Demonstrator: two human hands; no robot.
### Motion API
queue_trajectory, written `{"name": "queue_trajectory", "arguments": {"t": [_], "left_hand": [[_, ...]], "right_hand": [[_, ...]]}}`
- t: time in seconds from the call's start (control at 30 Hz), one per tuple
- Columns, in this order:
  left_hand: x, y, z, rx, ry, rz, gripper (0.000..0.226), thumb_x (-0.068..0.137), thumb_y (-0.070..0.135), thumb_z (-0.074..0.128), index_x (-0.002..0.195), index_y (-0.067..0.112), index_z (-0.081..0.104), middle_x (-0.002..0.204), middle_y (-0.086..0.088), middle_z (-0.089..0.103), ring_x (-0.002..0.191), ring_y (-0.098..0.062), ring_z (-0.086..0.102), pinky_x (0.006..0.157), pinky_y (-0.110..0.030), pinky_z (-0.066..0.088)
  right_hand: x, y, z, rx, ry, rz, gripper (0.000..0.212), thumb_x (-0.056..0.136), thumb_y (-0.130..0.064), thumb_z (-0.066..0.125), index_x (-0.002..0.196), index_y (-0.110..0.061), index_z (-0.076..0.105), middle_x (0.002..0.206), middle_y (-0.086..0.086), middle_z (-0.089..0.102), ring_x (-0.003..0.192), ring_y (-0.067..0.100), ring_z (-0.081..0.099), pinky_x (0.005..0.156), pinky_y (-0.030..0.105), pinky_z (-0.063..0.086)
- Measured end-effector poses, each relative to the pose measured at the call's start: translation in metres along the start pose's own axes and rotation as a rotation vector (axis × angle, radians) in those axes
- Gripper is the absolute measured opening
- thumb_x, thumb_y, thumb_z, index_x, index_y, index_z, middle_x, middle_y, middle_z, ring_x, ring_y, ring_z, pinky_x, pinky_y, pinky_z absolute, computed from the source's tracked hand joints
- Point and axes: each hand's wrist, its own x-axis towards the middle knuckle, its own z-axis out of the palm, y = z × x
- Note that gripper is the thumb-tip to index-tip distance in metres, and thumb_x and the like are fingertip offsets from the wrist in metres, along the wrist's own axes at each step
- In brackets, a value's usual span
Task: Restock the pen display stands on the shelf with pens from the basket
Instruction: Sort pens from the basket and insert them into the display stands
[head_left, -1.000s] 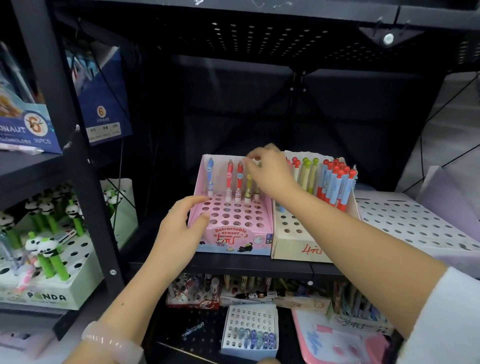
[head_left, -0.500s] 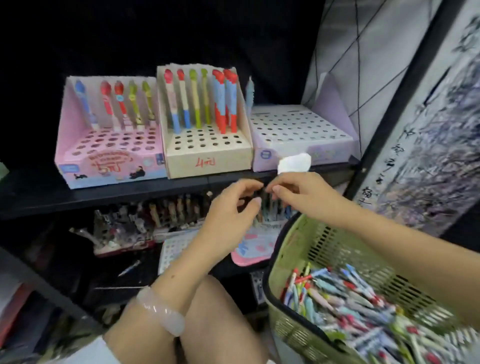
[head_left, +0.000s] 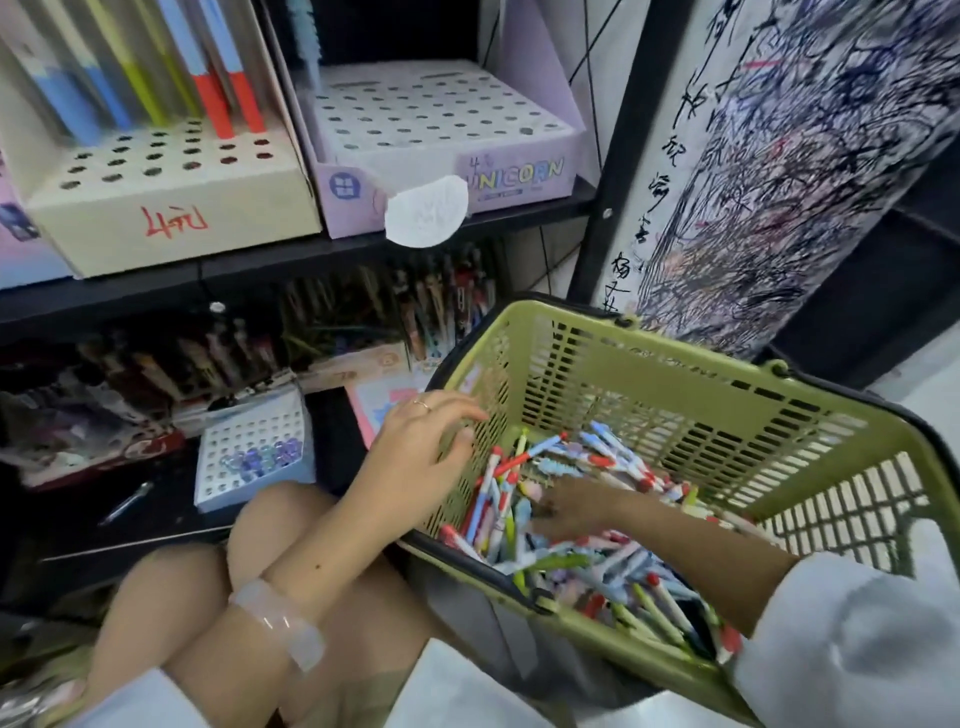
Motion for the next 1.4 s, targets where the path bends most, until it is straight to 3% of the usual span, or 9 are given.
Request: {"name": "queue_trajectory", "arguments": {"t": [0.17, 0.53, 0.63, 0.83, 1.0, 1.17, 1.23, 1.33, 1.4], "left_hand": [[0.0, 0.0, 0.002, 0.031, 0.011, 0.016, 0.021, 0.091, 0.01, 0.053, 0.103, 0.019, 0.067, 0.104, 0.02, 0.053, 0.098, 0.003, 0.048, 0.1, -0.029, 0.028], [-0.001, 0.004, 0.001, 0.009, 0.02, -0.011, 0.021, 0.092, 0.011, 0.051, 0.102, 0.02, 0.067, 0.1, 0.019, 0.054, 0.087, 0.005, 0.042, 0.091, -0.025, 0.03], [-0.001, 0.004, 0.001, 0.008, 0.007, -0.025, 0.022, 0.092, 0.011, 0.05, 0.103, 0.019, 0.067, 0.101, 0.017, 0.056, 0.093, -0.002, 0.046, 0.093, -0.03, 0.034], [0.0, 0.006, -0.001, 0.005, -0.027, -0.04, 0.021, 0.092, 0.01, 0.05, 0.103, 0.017, 0.067, 0.106, 0.009, 0.061, 0.092, -0.011, 0.048, 0.092, -0.036, 0.037], [0.002, 0.008, -0.002, 0.021, -0.039, -0.05, 0.022, 0.093, 0.01, 0.048, 0.103, 0.015, 0.067, 0.108, 0.006, 0.06, 0.097, -0.015, 0.051, 0.093, -0.032, 0.037], [0.004, 0.033, 0.005, -0.192, -0.088, -0.169, 0.022, 0.094, 0.024, 0.049, 0.115, 0.028, 0.055, 0.11, 0.013, 0.055, 0.106, -0.001, 0.049, 0.078, -0.012, 0.034], [0.005, 0.047, 0.007, -0.434, -0.238, -0.297, 0.036, 0.092, 0.038, 0.051, 0.127, 0.031, 0.044, 0.116, 0.012, 0.055, 0.103, 0.005, 0.05, 0.075, -0.005, 0.036], [0.008, 0.062, 0.007, -0.745, -0.408, -0.427, 0.061, 0.083, 0.055, 0.053, 0.137, 0.037, 0.03, 0.129, 0.009, 0.052, 0.118, -0.006, 0.051, 0.098, -0.024, 0.04], [0.009, 0.066, 0.003, -0.942, -0.379, -0.47, 0.061, 0.087, 0.043, 0.055, 0.141, 0.033, 0.028, 0.123, 0.008, 0.057, 0.109, -0.004, 0.058, 0.097, -0.027, 0.045]], "right_hand": [[-0.005, -0.01, -0.004, 0.026, -0.19, -0.078, 0.07, 0.092, -0.063, 0.031, 0.139, -0.012, 0.04, 0.151, 0.011, 0.026, 0.138, 0.03, 0.026, 0.106, 0.044, 0.031], [-0.009, -0.03, 0.047, -0.18, 0.151, 0.001, 0.054, 0.086, -0.046, 0.054, 0.126, -0.015, 0.034, 0.115, 0.015, 0.055, 0.108, 0.035, 0.051, 0.106, 0.056, 0.021], [-0.004, -0.031, 0.047, -0.145, 0.175, 0.031, 0.064, 0.085, -0.043, 0.057, 0.134, -0.015, 0.027, 0.115, 0.015, 0.055, 0.105, 0.035, 0.053, 0.099, 0.05, 0.034], [-0.02, -0.006, 0.02, 0.194, 0.113, 0.019, 0.034, 0.085, -0.022, 0.059, 0.113, -0.025, 0.04, 0.078, -0.005, 0.047, 0.066, 0.017, 0.052, 0.047, 0.025, 0.036], [-0.07, 0.024, -0.017, 0.806, 0.304, 0.004, 0.06, 0.087, -0.011, 0.056, 0.138, -0.026, 0.028, 0.122, 0.007, 0.051, 0.103, 0.033, 0.061, 0.082, 0.044, 0.052], [-0.11, -0.001, -0.058, 1.537, 0.507, -0.367, 0.023, 0.089, 0.002, 0.046, 0.101, -0.018, 0.046, 0.073, 0.005, 0.047, 0.044, 0.009, 0.041, 0.043, 0.02, 0.04], [-0.116, -0.023, -0.071, 1.6, 0.563, -0.462, 0.024, 0.09, 0.002, 0.044, 0.1, -0.019, 0.049, 0.073, 0.005, 0.053, 0.044, 0.009, 0.041, 0.042, 0.02, 0.039], [-0.122, -0.059, -0.086, 1.558, 0.636, -0.567, 0.026, 0.09, 0.002, 0.046, 0.102, -0.021, 0.05, 0.078, 0.004, 0.054, 0.045, 0.006, 0.049, 0.044, 0.019, 0.042], [-0.124, -0.078, -0.093, 1.474, 0.688, -0.599, 0.025, 0.091, -0.001, 0.048, 0.102, -0.023, 0.049, 0.088, 0.008, 0.051, 0.054, 0.007, 0.051, 0.053, 0.02, 0.045]]}}
